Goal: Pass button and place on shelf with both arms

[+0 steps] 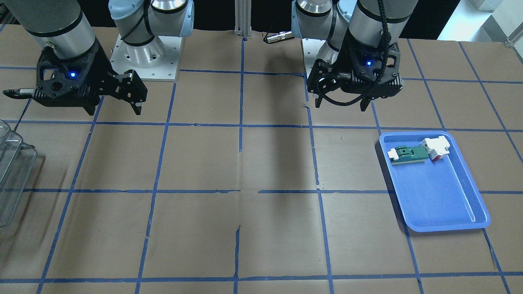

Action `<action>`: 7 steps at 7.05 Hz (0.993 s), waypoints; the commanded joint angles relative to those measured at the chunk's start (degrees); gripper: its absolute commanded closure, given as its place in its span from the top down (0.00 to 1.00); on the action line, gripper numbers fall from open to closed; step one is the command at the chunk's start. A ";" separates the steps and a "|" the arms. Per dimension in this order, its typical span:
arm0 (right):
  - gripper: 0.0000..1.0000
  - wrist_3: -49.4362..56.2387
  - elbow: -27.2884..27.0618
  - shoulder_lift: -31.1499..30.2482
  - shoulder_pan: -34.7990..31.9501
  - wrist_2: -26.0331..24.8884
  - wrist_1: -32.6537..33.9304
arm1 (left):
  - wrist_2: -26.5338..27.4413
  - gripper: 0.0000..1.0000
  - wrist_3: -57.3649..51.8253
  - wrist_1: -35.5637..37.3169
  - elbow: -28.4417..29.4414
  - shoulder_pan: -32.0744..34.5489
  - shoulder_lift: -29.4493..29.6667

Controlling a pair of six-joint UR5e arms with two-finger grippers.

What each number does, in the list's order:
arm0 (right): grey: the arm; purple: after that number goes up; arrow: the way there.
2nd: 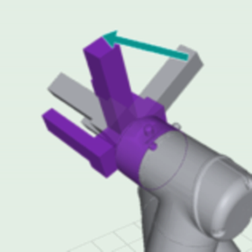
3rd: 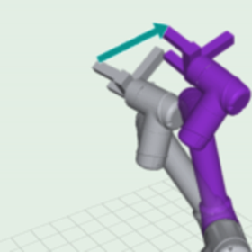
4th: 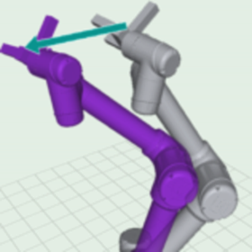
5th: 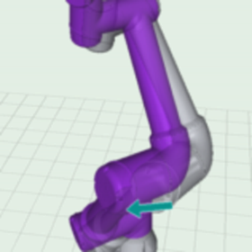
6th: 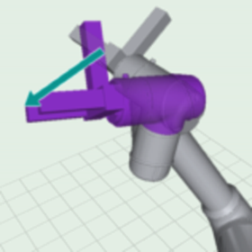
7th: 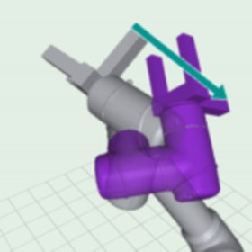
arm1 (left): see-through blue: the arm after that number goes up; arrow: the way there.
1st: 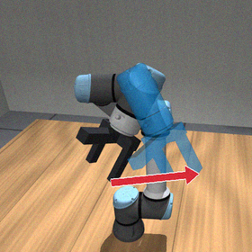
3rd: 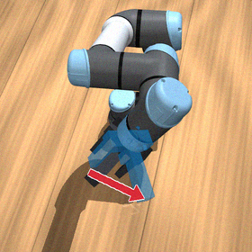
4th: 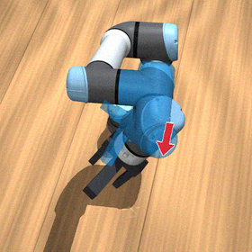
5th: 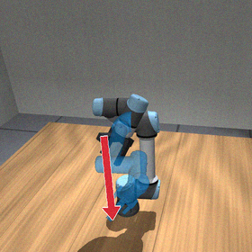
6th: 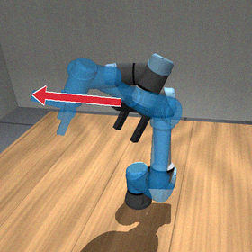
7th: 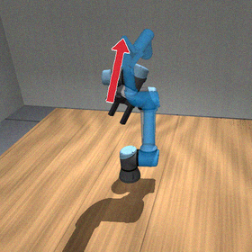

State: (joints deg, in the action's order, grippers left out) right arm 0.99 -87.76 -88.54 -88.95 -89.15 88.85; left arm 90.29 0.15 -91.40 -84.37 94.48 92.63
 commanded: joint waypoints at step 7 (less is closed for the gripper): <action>1.00 -4.60 0.66 0.56 -0.17 -0.59 0.01 | -0.03 1.00 0.03 0.00 0.00 0.00 0.00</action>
State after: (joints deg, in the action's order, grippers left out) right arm -3.65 -87.12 -88.25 -89.13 -90.13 88.83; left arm 90.26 0.18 -91.40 -84.37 94.48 92.65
